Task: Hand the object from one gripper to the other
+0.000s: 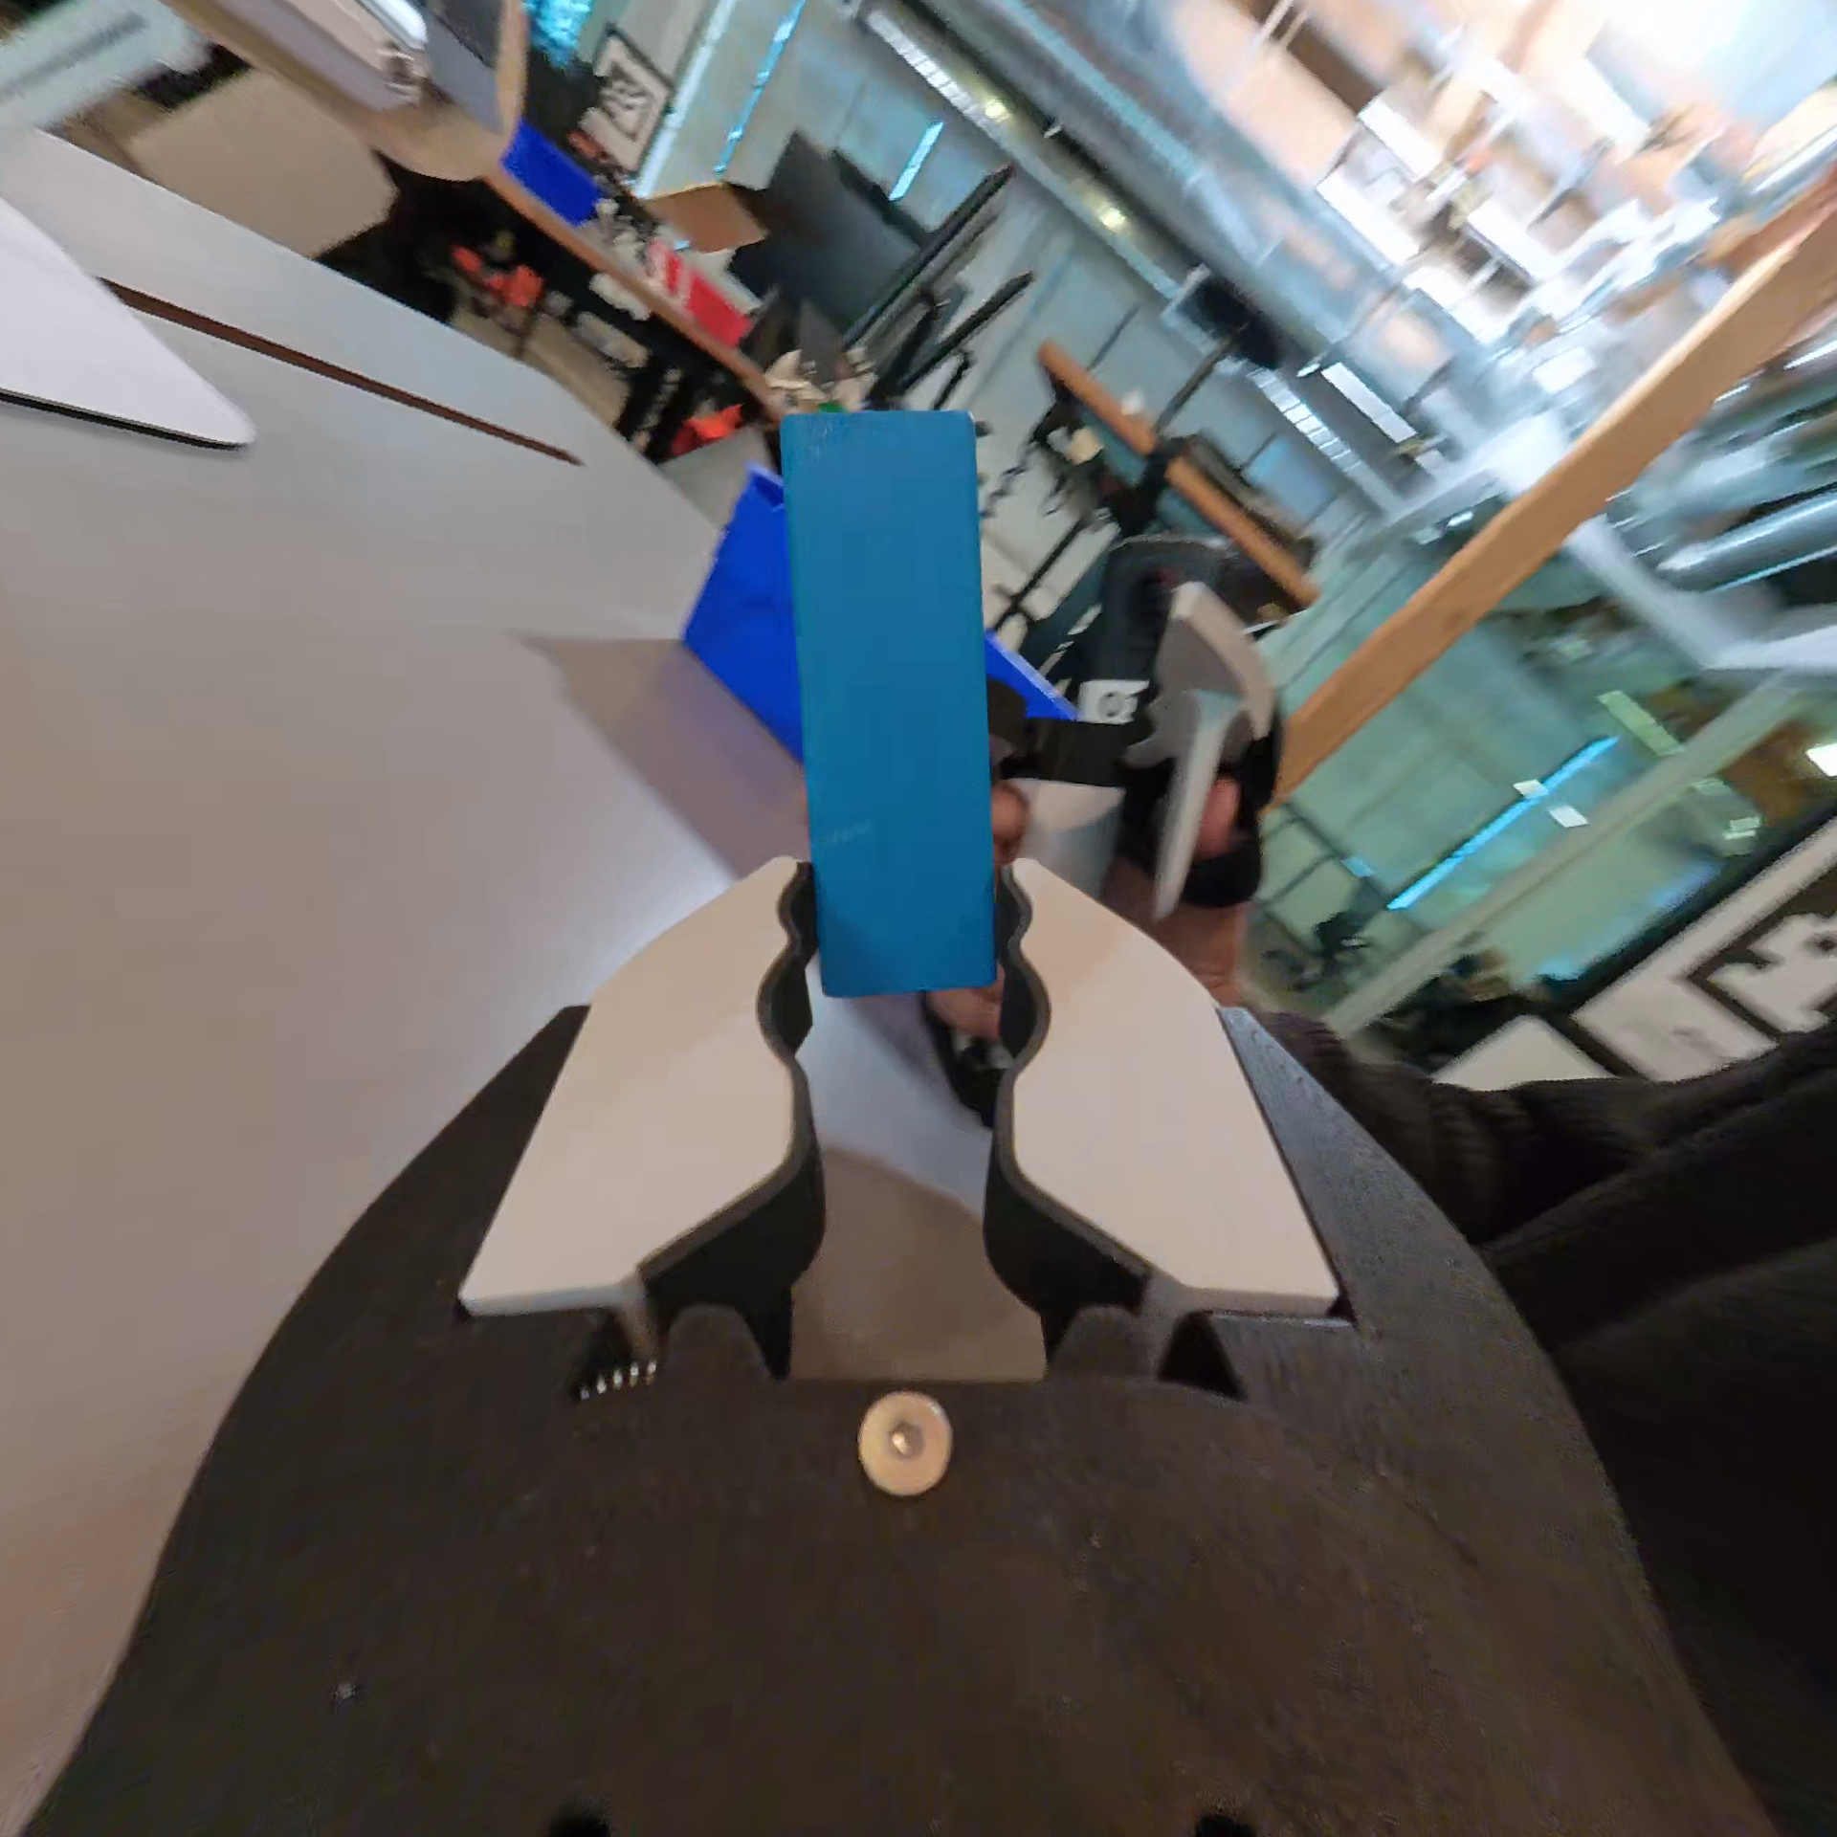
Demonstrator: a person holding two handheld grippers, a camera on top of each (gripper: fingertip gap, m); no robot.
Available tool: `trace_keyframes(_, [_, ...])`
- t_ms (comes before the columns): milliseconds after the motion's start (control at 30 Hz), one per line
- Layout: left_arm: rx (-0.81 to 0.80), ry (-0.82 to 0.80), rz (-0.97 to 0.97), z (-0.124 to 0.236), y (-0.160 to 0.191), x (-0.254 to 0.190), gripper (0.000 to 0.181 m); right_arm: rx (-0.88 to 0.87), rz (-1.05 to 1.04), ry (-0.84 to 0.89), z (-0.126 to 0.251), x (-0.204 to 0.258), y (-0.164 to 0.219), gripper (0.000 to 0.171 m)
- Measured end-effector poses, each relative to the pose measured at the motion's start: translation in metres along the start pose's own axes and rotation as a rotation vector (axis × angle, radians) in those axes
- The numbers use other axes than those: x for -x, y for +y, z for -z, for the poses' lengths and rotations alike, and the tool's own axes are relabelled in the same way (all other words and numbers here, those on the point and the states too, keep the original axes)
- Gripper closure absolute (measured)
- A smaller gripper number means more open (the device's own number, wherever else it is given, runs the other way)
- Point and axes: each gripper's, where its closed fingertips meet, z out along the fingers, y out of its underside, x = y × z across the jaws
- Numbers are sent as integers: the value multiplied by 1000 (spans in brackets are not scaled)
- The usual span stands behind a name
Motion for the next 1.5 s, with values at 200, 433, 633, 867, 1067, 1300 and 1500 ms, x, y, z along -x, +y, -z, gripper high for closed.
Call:
trace_keyframes(200, [-25,231,116,-1,-2,-28,146,43,-18,-45,-4,7,9,108])
trace_keyframes(433, [-11,324,156,-2,1,-40,146,60,-64,-156,-2,23,9,136])
trace_keyframes(633, [-18,317,144,-2,0,-40,146,64,-51,-155,-1,24,8,137])
trace_keyframes(867, [-66,259,139,-1,-7,-30,139,87,3,-110,-2,20,11,138])
trace_keyframes(1067, [-105,211,138,3,-14,-21,126,118,43,-82,-3,18,16,138])
trace_keyframes(1300, [-108,133,190,11,-18,-1,128,298,321,178,1,-14,33,138])
trace_keyframes(1500, [-59,34,305,14,-6,25,143,518,624,280,-1,-22,65,138])
